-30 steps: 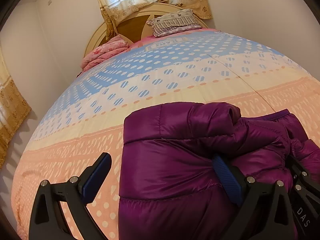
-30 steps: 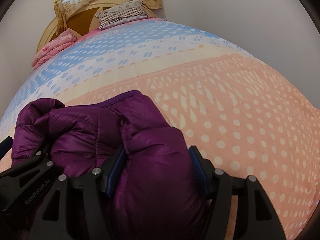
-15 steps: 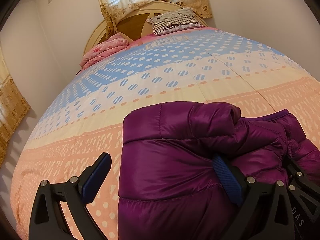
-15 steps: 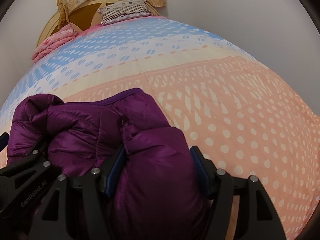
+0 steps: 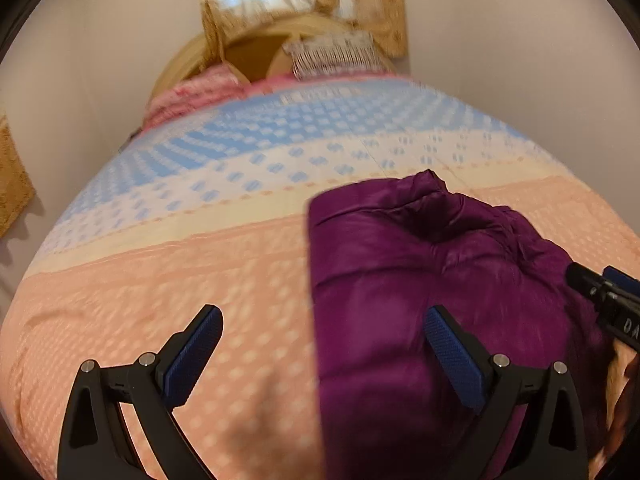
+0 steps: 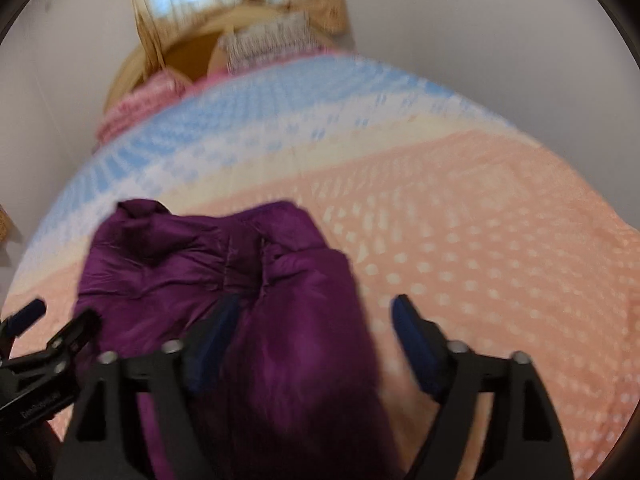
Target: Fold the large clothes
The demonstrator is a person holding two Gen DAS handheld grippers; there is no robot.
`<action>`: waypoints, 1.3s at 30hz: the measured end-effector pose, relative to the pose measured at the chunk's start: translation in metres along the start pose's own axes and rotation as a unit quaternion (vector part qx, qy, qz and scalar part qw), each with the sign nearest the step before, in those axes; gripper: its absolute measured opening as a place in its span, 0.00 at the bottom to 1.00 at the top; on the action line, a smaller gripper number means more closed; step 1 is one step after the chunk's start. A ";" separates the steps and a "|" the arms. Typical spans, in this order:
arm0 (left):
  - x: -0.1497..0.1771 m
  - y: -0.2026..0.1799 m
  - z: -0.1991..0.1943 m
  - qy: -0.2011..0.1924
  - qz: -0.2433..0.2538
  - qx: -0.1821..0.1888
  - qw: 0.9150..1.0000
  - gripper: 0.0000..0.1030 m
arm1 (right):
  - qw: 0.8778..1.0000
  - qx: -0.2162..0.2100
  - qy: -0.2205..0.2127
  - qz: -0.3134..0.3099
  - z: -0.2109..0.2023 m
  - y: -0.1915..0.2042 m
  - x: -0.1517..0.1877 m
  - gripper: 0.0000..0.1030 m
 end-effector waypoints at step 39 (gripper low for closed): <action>0.040 0.014 -0.097 -0.061 0.007 0.001 0.998 0.22 | 0.986 -0.164 -0.020 -0.031 -0.046 0.067 0.051 0.20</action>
Point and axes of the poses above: each gripper's, at about its wrist camera, not at the fingertips, and z roughly the way its jaws point, y to its left, x to its underside, the point moved 4 cm from there along z, roughly the way its jaws point, and after that the axes turned 2 degrees about z, right-handed, at the moved point
